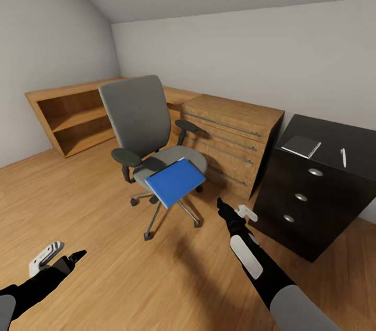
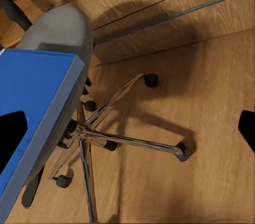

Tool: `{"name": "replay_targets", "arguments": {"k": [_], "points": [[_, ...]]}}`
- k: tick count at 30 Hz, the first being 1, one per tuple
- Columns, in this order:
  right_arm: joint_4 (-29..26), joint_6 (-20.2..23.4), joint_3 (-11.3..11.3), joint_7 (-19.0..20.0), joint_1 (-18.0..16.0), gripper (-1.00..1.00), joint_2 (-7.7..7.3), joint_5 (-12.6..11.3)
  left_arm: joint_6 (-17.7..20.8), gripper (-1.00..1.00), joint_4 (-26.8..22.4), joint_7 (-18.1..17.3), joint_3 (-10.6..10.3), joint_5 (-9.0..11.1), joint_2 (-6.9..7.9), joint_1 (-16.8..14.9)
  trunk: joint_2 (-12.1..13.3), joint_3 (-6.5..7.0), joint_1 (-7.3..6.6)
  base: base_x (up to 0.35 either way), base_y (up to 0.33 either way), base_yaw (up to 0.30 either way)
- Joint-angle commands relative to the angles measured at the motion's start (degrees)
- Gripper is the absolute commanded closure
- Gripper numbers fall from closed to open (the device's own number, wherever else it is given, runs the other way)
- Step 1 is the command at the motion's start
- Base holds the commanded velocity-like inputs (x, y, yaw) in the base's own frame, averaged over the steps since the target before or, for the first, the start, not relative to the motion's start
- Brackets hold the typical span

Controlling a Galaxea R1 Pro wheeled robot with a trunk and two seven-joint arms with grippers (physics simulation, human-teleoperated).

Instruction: In the bedroom, organize the workspace by keeping the computer under the desk, ensuring the monitor is on the desk, placing the keyboard on the desk next to the monitor, placing the mouse on the desk next to the keyboard, moving the folder from the swivel chair onto the desk next to the mouse, stacking the notebook on top of the folder with the pen on top of the notebook, and positioning the swivel chair next to the desk.

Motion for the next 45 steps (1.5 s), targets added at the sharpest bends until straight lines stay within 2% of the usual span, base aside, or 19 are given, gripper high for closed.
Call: {"name": "replay_targets", "arguments": {"k": [1,2,3,5,8,10,11,14,15,17,18,19,22,23,24,31,45], "points": [[-0.3,-0.5,0.2,0.0,-0.1,-1.00,-0.05,-1.6,0.3,-1.00,-0.1,0.5,0.0,0.6,0.01,0.0,-0.4,-0.23,0.22,0.000,0.000,0.000],[-0.6,-0.5,0.2,0.2,-0.1,-1.00,-0.07,-2.5,0.3,-1.00,-0.1,0.5,0.0,0.6,0.02,0.0,-0.8,-0.41,0.44,0.000,0.000,0.000],[-2.6,-0.5,-0.7,2.9,-0.1,-1.00,-0.44,-7.7,0.4,-1.00,-0.1,0.5,-0.1,0.6,0.11,0.0,-1.2,-0.59,0.66,0.000,0.000,0.000],[-2.5,-0.4,-0.8,4.4,-0.1,-1.00,-0.49,-8.7,0.5,-1.00,-0.1,0.5,-0.1,0.6,0.09,0.0,-2.0,-0.95,1.10,0.000,0.000,0.000],[0.8,-0.3,-0.9,10.9,-0.1,-1.00,-0.57,-10.2,0.5,-1.00,-0.1,0.5,-0.2,0.6,0.04,0.0,-3.2,-1.49,1.75,0.000,0.000,0.000],[2.4,0.0,-0.9,13.3,-0.1,-1.00,-0.55,-10.4,0.5,-1.00,-0.1,0.5,-0.3,0.6,0.01,0.0,-4.0,-1.85,2.19,0.000,0.000,0.000],[4.5,1.9,-1.0,16.6,-0.1,-1.00,-0.48,-10.6,0.5,-1.00,-0.1,0.5,-0.5,0.6,-0.04,0.0,-4.4,-2.03,2.41,0.000,0.000,0.000],[5.8,4.5,-1.1,20.0,-0.1,-1.00,-0.52,-11.2,0.5,-1.00,-0.1,0.4,-0.7,0.6,-0.05,0.0,-5.7,-2.57,3.07,0.000,0.000,0.000],[6.5,6.1,-1.3,24.3,-0.1,-1.00,-0.64,-13.4,0.5,-1.00,-0.1,0.3,-0.8,0.6,-0.04,0.0,-6.1,-2.75,3.29,0.000,0.000,0.000],[6.6,6.6,-1.3,27.0,-0.1,-1.00,-0.71,-14.5,0.4,-1.00,-0.1,-0.1,-0.9,0.6,-0.04,0.0,-6.9,-3.11,3.73,0.000,0.000,0.000],[6.7,7.1,-1.2,28.5,-0.1,-1.00,-0.73,-14.9,0.4,-1.00,-0.1,-0.8,-0.9,0.6,-0.05,0.0,-7.3,-3.29,3.95,0.000,0.000,0.000],[6.7,8.0,-1.2,30.1,-0.1,-1.00,-0.73,-15.2,0.3,-1.00,-0.1,-3.0,-1.0,0.6,-0.05,0.0,-7.7,-3.47,4.17,0.000,0.000,0.000],[6.7,8.7,-1.0,31.2,-0.1,-1.00,-0.61,-15.3,0.3,-1.00,-0.1,-7.4,-1.0,0.6,0.00,0.0,-8.9,-4.00,4.83,0.000,0.000,0.000],[6.7,9.0,-0.6,31.7,-0.1,-1.00,-0.37,-15.3,0.2,-1.00,-0.1,-10.6,-1.1,0.5,0.03,0.0,-9.3,-4.18,5.05,0.000,0.000,0.000],[6.7,9.1,-0.1,31.9,-0.1,-1.00,-0.29,-15.3,0.3,-1.00,-0.1,-11.4,-1.4,0.5,0.04,0.0,-9.7,-4.36,5.27,0.000,0.000,0.000],[6.6,9.2,2.2,34.8,-0.1,-1.00,-0.17,-15.4,0.3,-1.00,-0.1,-12.7,-2.1,0.5,0.12,0.0,-12.5,-5.62,6.81,0.000,0.000,0.000],[6.7,9.2,2.8,36.0,-0.1,-1.00,-0.08,-15.5,0.5,-1.00,-0.1,-12.8,-2.0,0.5,0.14,0.0,-18.1,-8.13,9.88,0.000,0.000,0.000]]}}
